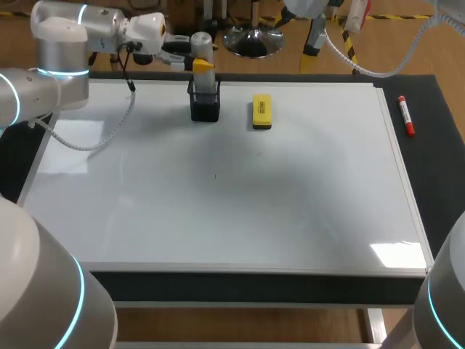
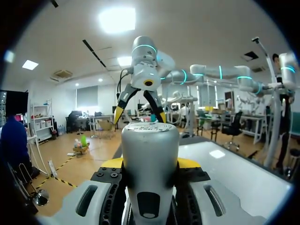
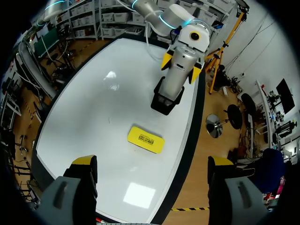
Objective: Pick up the inspection probe, press it on each red-marked spot on the whiteboard one by one, put down the probe, pick up the eraser, and wipe off all the red marks.
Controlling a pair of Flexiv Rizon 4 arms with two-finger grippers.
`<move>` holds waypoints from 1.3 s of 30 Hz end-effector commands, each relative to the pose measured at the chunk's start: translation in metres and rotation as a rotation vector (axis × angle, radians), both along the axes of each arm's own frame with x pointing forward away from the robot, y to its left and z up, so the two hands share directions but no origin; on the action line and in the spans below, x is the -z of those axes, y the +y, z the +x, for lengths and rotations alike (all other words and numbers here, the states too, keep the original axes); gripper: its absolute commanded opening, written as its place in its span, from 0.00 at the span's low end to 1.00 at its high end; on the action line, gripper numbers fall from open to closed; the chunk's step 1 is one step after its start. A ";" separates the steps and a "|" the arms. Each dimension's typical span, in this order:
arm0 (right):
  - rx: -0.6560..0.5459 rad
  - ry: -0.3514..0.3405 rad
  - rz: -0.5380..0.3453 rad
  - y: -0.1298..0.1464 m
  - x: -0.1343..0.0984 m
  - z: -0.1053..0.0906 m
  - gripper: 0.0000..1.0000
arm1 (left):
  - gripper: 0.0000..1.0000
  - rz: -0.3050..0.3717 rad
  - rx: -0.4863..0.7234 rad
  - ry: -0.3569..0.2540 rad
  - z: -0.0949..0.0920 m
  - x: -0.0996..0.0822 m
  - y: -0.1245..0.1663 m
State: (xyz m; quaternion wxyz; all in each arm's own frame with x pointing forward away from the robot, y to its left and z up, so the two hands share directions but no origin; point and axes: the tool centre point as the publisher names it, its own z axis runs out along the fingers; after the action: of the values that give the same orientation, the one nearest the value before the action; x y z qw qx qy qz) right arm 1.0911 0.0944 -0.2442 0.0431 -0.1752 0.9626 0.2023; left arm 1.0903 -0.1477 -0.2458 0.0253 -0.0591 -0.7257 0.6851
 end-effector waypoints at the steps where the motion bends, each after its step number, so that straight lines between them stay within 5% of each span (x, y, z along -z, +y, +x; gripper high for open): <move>1: -0.003 0.004 -0.006 -0.001 -0.002 0.001 1.00 | 0.00 -0.010 0.011 0.009 0.003 0.007 -0.001; 32: -0.003 0.004 -0.006 -0.001 -0.002 0.001 1.00 | 0.00 0.008 0.040 0.021 0.002 0.025 -0.004; 33: -0.003 0.004 -0.006 -0.001 -0.002 0.001 1.00 | 0.05 0.007 0.039 0.022 0.002 0.025 -0.004; 35: -0.003 0.004 -0.006 -0.001 -0.002 0.001 1.00 | 0.53 0.013 0.043 0.014 0.001 0.023 -0.004; 37: -0.003 0.004 -0.006 -0.001 -0.002 0.001 1.00 | 0.75 0.020 0.044 0.008 0.000 0.019 -0.004; 38: -0.003 0.004 -0.006 -0.001 -0.002 0.001 1.00 | 1.00 0.019 0.044 0.006 -0.001 0.018 -0.003; 39: -0.003 0.004 -0.006 -0.001 -0.002 0.001 1.00 | 1.00 0.020 0.043 0.003 -0.001 0.017 -0.003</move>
State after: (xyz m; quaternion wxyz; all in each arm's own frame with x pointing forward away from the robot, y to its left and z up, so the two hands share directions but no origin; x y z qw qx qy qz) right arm 1.0911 0.0944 -0.2442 0.0431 -0.1752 0.9626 0.2023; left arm 1.0904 -0.1517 -0.2676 0.0429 -0.0730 -0.7275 0.6809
